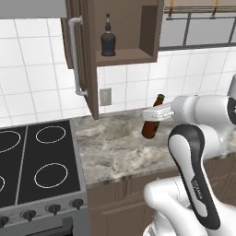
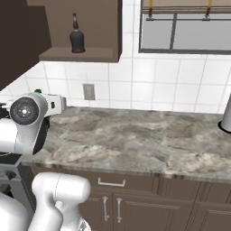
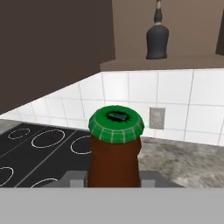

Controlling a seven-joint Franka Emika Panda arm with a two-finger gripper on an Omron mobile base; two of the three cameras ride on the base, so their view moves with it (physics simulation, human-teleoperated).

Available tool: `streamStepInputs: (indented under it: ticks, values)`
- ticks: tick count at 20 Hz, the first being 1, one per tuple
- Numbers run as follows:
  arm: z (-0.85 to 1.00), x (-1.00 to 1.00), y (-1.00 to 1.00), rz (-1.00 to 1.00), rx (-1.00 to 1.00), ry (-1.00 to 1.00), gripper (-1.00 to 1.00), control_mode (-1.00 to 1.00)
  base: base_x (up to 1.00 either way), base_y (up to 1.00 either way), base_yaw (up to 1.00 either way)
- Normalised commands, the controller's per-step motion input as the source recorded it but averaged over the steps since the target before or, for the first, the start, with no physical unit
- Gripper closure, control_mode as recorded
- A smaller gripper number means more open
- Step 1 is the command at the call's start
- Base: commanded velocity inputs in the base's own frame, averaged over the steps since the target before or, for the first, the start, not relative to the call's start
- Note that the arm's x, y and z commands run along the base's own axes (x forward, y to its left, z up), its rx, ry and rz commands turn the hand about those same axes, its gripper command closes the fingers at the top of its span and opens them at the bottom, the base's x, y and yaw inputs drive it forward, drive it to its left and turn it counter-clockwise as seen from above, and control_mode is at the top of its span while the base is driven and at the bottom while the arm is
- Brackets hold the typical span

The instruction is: Sort all alcoholic drinks to one cabinet, and non-alcoholic drinks to the other.

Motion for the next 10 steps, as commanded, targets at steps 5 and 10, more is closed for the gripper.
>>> streamStepInputs:
  ticks: [5,10]
  values:
    - [0.00,0.00,0.00,0.00,0.00,0.00,1.00,1.00,0.28,0.31,0.06]
    - [0.00,0.00,0.00,0.00,0.00,0.00,1.00,1.00,0.31,0.26,0.05]
